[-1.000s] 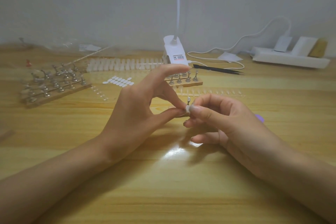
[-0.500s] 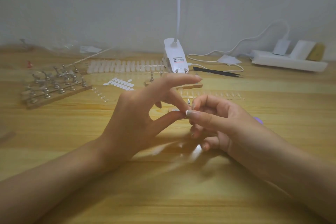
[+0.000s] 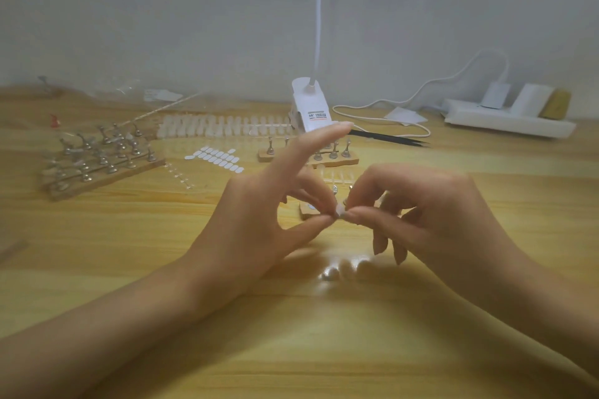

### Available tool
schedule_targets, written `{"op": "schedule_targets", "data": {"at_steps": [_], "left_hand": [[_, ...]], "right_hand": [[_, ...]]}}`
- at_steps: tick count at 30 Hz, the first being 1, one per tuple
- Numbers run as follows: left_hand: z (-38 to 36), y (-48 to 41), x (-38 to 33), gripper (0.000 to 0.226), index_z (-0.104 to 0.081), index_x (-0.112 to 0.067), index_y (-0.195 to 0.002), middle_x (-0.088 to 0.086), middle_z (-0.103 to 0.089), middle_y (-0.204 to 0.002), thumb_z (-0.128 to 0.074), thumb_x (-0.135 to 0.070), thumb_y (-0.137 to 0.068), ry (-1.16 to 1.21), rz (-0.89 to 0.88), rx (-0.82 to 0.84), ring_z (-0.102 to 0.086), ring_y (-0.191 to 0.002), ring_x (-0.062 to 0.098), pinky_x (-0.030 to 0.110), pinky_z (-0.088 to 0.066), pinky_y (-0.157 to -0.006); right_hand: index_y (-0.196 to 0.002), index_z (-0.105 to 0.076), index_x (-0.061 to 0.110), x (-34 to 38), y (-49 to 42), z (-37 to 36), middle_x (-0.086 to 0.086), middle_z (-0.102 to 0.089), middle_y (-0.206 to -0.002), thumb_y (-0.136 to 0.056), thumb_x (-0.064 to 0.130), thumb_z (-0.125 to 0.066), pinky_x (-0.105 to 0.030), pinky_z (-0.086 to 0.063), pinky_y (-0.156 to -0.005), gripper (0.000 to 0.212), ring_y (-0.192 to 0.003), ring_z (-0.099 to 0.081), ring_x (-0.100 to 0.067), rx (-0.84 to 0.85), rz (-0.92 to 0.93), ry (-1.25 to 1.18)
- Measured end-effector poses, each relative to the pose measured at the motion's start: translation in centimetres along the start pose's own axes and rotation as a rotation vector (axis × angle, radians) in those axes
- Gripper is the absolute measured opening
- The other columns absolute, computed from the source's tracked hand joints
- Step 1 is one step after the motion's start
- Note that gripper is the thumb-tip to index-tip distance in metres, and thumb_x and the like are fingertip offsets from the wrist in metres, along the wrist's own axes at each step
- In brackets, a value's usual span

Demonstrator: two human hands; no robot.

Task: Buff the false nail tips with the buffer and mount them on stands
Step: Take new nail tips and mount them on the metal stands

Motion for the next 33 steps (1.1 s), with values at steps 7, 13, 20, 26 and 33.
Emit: {"op": "schedule_targets", "data": {"at_steps": [7, 13, 20, 26, 33], "left_hand": [[-0.1, 0.1, -0.5, 0.092, -0.032, -0.023, -0.15, -0.011, -0.069, -0.081, -0.082, -0.002, -0.076, 0.038, 0.001, 0.016, -0.069, -0.08, 0.0, 0.002, -0.042, -0.078], [0.0, 0.0, -0.7, 0.082, -0.042, -0.021, -0.141, -0.012, -0.069, -0.076, -0.084, -0.004, -0.073, -0.088, -0.03, 0.064, -0.065, -0.077, -0.001, 0.002, -0.041, -0.081], [-0.5, 0.5, -1.3, 0.077, -0.038, -0.033, -0.14, -0.014, -0.062, -0.079, -0.076, -0.009, -0.077, -0.203, -0.078, 0.082, -0.061, -0.082, 0.0, 0.029, -0.047, -0.091], [-0.6, 0.4, -1.2, 0.08, -0.036, -0.026, -0.144, -0.014, -0.063, -0.086, -0.076, -0.001, -0.08, -0.067, -0.105, 0.019, -0.063, -0.085, 0.001, 0.011, -0.044, -0.086], [-0.2, 0.0, -0.7, 0.012, -0.07, -0.01, -0.098, -0.007, -0.071, -0.088, -0.072, -0.014, -0.086, 0.081, -0.046, -0.062, -0.069, -0.084, 0.008, 0.027, -0.053, -0.065]], "right_hand": [[-0.075, -0.066, 0.011, -0.1, 0.0, -0.1, 0.007, -0.06, -0.071, -0.089, 0.03, -0.067, -0.022, -0.047, -0.049, 0.023, -0.057, -0.06, -0.014, 0.007, 0.174, 0.349], [-0.079, -0.065, 0.017, -0.3, 0.3, -0.6, 0.013, -0.06, -0.075, -0.09, 0.028, -0.068, -0.025, -0.048, -0.054, 0.016, -0.064, -0.061, -0.011, 0.057, 0.131, 0.341], [-0.079, -0.062, 0.014, -0.5, 0.6, -1.0, 0.015, -0.056, -0.072, -0.086, 0.013, -0.066, -0.006, -0.041, -0.055, 0.008, -0.064, -0.06, -0.004, 0.143, 0.105, 0.186], [-0.072, -0.058, 0.007, -0.3, 0.4, -0.4, 0.007, -0.053, -0.068, -0.086, 0.004, -0.066, -0.029, -0.047, -0.048, 0.016, -0.062, -0.054, -0.013, 0.076, 0.136, 0.097], [-0.075, -0.059, 0.006, -1.1, 0.4, 0.1, -0.004, -0.056, -0.066, -0.089, 0.012, -0.064, -0.025, -0.048, -0.047, 0.017, -0.051, -0.059, -0.014, 0.061, -0.062, -0.285]]}}
Point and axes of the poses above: each hand's wrist, its own y-axis away from the middle knuckle, its own z-axis out of the back of the hand, x = y × z, the point moved 3 cm from there along -y, towards the middle knuckle
